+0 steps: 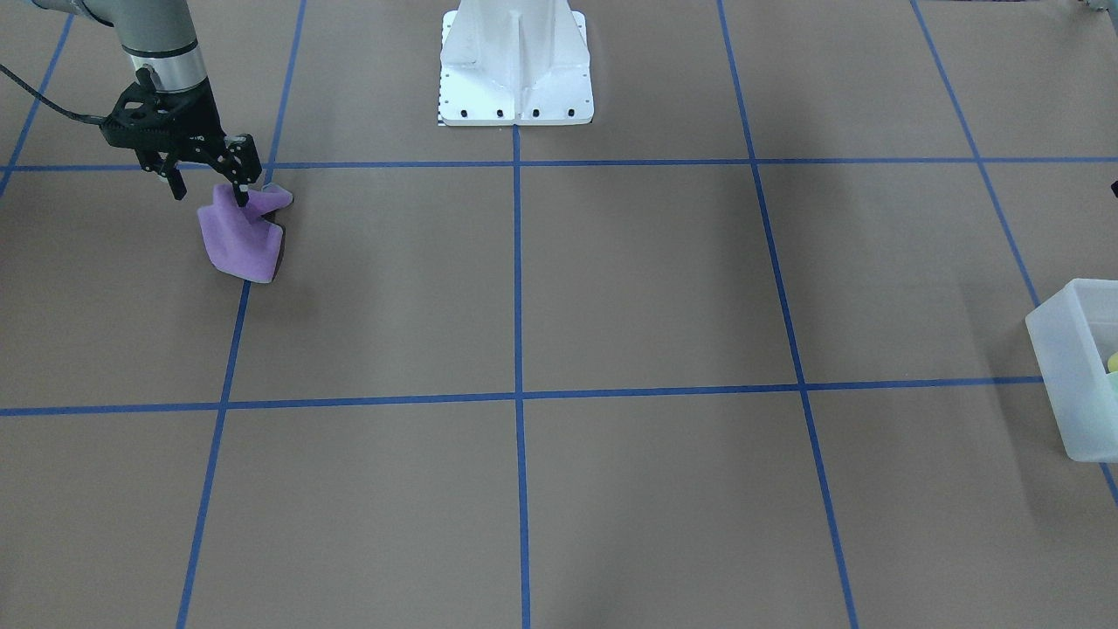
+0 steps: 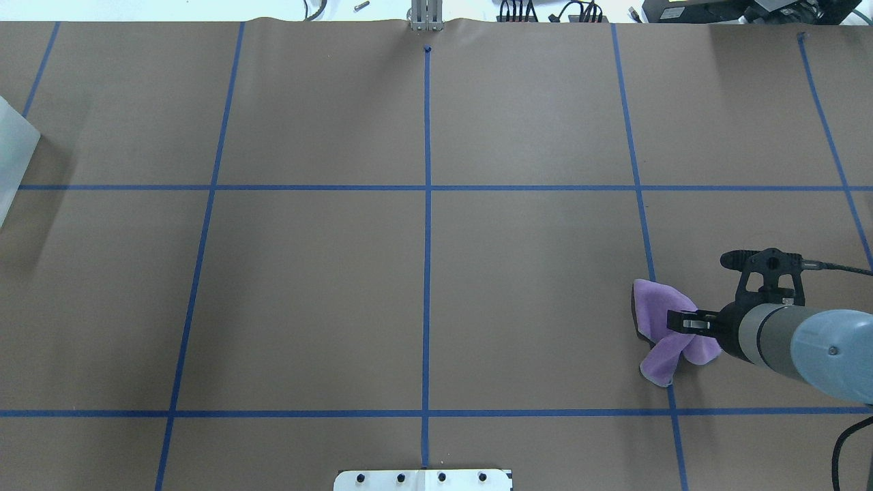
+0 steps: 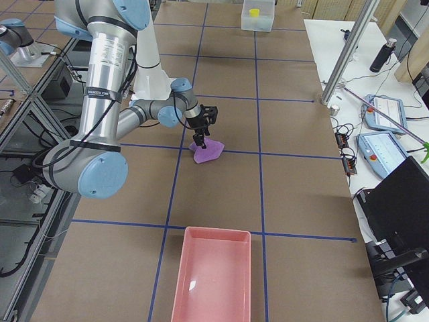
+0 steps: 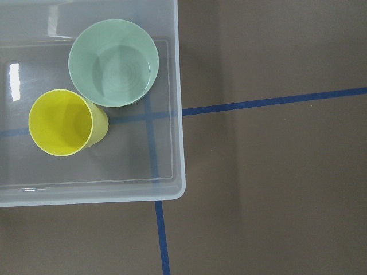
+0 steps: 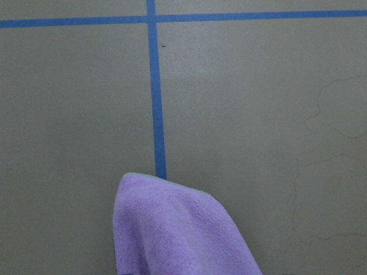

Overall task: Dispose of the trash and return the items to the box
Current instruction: 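Reach the right gripper down to the purple cloth and grasp it, then lift the purple cloth with the right gripper toward the pink bin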

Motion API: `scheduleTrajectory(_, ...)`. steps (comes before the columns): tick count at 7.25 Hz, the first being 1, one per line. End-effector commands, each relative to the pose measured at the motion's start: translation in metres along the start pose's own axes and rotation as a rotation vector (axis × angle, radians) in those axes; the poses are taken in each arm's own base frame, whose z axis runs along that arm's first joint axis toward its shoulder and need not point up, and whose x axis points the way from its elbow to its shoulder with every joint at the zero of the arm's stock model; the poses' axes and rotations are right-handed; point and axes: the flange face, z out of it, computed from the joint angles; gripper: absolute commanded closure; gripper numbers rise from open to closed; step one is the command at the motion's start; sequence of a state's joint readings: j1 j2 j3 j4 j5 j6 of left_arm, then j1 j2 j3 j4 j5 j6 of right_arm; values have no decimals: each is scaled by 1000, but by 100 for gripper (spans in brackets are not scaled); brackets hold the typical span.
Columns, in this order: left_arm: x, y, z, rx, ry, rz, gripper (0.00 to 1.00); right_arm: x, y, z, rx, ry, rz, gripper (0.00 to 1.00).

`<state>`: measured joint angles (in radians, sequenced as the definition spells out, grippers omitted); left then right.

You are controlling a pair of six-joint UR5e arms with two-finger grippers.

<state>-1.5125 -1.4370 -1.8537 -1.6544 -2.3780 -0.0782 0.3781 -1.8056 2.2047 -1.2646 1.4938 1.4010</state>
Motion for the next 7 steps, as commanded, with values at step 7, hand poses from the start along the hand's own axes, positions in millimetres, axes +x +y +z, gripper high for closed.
scheduleTrajectory(7, -4, 4, 4, -8, 1, -7, 1, 9, -57, -119, -27, -56, -22, 100)
